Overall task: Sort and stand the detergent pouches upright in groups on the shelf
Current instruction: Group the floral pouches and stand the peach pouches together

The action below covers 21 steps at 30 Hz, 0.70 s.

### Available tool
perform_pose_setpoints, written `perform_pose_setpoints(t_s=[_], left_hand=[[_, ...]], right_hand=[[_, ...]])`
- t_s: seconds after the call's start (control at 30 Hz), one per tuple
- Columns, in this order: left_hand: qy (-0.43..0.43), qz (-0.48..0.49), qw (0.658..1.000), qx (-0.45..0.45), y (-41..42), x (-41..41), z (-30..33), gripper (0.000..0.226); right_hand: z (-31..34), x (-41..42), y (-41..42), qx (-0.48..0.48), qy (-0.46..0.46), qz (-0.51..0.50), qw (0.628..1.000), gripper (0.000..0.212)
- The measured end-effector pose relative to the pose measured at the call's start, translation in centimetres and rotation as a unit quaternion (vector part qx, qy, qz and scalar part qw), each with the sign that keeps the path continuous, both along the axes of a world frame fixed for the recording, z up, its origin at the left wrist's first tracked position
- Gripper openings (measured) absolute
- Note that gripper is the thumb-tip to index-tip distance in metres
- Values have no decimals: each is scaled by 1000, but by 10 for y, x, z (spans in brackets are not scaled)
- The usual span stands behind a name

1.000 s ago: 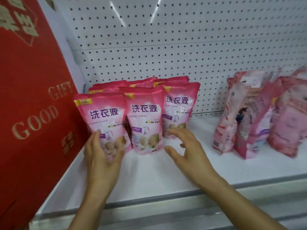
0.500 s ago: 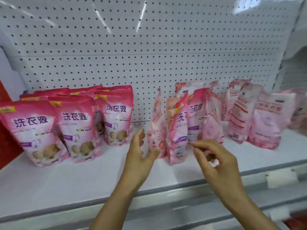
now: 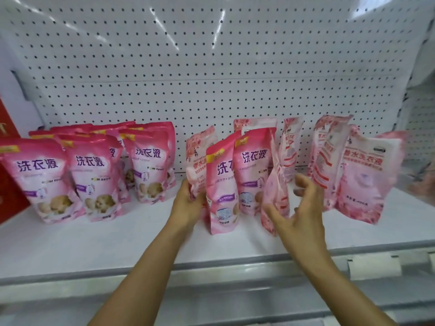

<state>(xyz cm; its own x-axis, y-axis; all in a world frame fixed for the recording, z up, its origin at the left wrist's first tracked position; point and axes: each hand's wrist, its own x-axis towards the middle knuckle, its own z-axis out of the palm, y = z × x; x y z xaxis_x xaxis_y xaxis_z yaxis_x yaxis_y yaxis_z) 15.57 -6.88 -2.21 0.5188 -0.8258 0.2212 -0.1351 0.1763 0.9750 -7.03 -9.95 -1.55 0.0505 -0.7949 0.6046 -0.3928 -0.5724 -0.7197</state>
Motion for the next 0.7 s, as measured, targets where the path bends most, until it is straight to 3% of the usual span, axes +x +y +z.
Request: perform_pose_setpoints(t_s=[0.07,0.23,0.27,0.37,0.43,0.5,0.57,0.63,0.7], left_hand=[[6,0,1000,20,-11,-2,3,36],[42,-29,998,39,-28,-1,7,26],[53,-26,998,37,-23,-4,7,28],[70,46,996,25,0,-16,1,74],[52,56,997,-23,19,-31,-1,69],[35,10,998,-43,25,-43,0,62],[6,3,999,-39,16,-48,-1,73],[-15,33,999,-34,7,-49,1,65],[5,46,998,-42,7,-45,2,44]], right_hand=[[-1,2,-18,46,78,-8,996,84],[-2,-5,-54,33,163,-57,985,62],[-2,-8,-60,33,164,-70,983,61],[-2,-17,-80,52,144,-106,983,59],[-2,-20,-83,74,111,-131,982,62],[1,-16,-70,12,60,-153,986,66],[7,-5,-44,-142,5,-114,983,62],[11,9,-26,-258,5,-8,966,52],[18,22,-25,-186,-6,88,979,51]])
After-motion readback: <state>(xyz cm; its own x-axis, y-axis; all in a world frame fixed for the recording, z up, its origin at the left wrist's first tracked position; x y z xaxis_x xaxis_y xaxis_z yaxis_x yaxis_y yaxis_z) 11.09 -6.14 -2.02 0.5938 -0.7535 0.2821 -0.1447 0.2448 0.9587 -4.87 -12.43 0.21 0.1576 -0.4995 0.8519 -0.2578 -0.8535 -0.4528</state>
